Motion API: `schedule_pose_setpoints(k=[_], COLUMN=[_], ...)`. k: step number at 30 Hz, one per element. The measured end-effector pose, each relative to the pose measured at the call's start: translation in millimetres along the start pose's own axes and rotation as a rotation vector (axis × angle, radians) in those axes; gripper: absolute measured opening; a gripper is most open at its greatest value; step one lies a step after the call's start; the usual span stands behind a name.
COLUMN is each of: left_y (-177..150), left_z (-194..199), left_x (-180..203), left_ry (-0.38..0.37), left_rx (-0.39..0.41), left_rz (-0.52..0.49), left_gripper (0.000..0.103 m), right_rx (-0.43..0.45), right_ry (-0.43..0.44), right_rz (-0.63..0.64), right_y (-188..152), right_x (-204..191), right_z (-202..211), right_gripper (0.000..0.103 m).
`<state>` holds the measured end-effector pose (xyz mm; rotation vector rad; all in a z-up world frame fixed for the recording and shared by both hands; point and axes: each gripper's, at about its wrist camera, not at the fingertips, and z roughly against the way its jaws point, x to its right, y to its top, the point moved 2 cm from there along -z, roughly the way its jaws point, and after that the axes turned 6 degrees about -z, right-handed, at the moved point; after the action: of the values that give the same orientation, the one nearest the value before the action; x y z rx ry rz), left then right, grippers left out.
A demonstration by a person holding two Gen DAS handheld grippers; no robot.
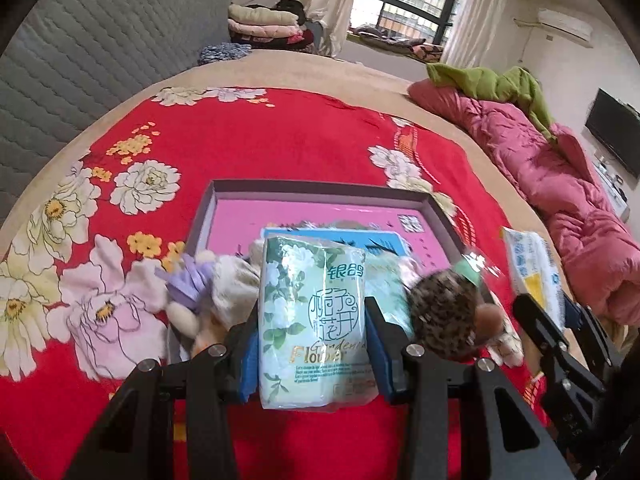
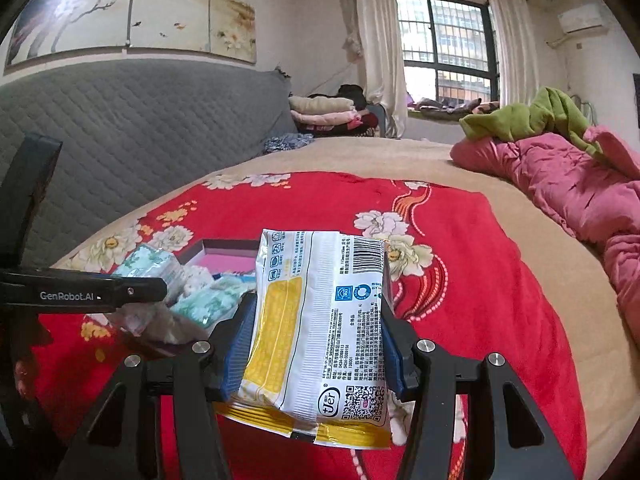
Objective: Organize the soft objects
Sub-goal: 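Lift the flower tissue pack over the box while the right tool carries the wet-wipe pack, then lower the flower tissue pack into the box while the right tool lowers the wet-wipe pack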
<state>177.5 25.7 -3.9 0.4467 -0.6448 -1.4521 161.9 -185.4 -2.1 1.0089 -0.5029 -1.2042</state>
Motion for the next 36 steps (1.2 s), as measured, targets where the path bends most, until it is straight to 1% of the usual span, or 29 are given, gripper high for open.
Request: schedule_pose_setpoints(k=[5,8,13,17,22,27,33,36], left_y=[6.5,6.1,3.8,2.9,3.0,3.0,3.9,4.5], left_z=[-21.4,-32.9,-40.6,-43.3,-44.4,-44.5,-42.2,-40.3], left_x=[-10.5,-14.0,-12.7,-10.9,-9.4,-7.2,-5.2,-4.3], left_ry=[0.029,0.042,0.061,0.074,0.084,0.095,0.099,0.096], left_rx=[-0.021,-0.038,-0.042,-0.043,-0.045,-0.047,-0.042,-0.034], left_rz=[0.013,0.017,0.001,-0.013,-0.023,-0.033,-0.039,-0.037], left_gripper=[0.045,0.045,0.047,0.047,0.047,0.047,0.048,0.052], right_rx=[-0.021,-0.052,-0.088,-0.109,-0.095,-0.032,0.013,0.020], right_ry=[0.002,0.001,-0.025,-0.033,-0.034,-0.041,-0.074,-0.100], right_rz=[0.023,0.039,0.080,0.084,0.069,0.077,0.088,0.083], right_y=[3.6,0.9,-7.4,-13.4,-13.1,-7.9,-3.3,-2.4], right_x=[-3.7,-6.1,-10.0,-10.1,-6.2,-3.5,4.7,14.1], right_z=[-23.0,-41.3,-65.6,-74.8,-72.1,-56.2,-35.4,-25.0], right_gripper=[0.057,0.057,0.057,0.061,0.065,0.071,0.072,0.072])
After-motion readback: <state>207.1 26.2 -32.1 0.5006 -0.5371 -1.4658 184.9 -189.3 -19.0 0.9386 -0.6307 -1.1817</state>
